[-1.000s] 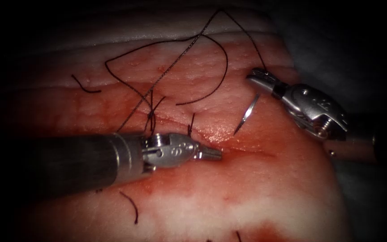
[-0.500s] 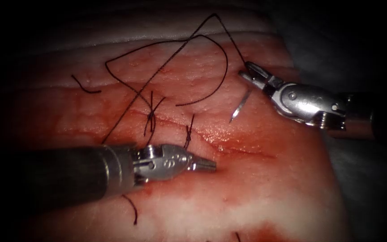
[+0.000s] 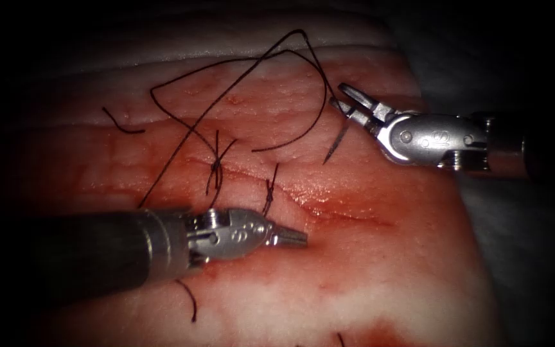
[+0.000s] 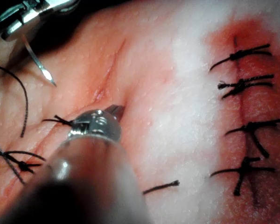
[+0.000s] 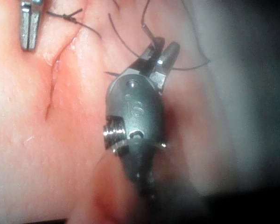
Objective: Wound Closure
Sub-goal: Throw the needle through the skin above the incison with the right end-effector.
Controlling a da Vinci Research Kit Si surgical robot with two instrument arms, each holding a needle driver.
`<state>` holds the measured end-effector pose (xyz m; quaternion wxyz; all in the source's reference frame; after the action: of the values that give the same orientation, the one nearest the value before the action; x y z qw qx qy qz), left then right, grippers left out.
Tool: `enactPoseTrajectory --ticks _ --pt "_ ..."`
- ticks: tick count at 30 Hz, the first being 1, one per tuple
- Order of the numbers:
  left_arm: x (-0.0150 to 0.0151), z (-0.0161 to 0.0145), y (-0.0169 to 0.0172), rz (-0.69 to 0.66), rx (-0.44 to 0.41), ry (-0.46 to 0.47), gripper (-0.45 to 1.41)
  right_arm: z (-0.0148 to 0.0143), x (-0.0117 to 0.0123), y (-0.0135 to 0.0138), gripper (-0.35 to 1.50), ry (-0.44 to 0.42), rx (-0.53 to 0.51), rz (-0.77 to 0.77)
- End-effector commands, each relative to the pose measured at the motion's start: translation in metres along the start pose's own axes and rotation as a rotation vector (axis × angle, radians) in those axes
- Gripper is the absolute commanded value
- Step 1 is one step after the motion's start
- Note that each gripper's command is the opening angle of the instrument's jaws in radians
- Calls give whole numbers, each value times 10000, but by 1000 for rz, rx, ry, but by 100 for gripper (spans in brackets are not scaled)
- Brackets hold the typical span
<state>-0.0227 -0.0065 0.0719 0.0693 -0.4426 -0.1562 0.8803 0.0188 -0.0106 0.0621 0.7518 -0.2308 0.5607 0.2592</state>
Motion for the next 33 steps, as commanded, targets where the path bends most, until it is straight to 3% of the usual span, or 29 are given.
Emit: enactPoseTrajectory --ticks 1,15,33 --pt "0 7 -3 0 0 2 -38 7 -3 -4 -35 -5 8 -7" --pt "4 1 -1 -3 2 14 -38 3 -21 -9 -35 -19 36 -26" --pt "6 -1 -1 -5 3 20 -38 3 -20 -19 -35 -7 52 -111"
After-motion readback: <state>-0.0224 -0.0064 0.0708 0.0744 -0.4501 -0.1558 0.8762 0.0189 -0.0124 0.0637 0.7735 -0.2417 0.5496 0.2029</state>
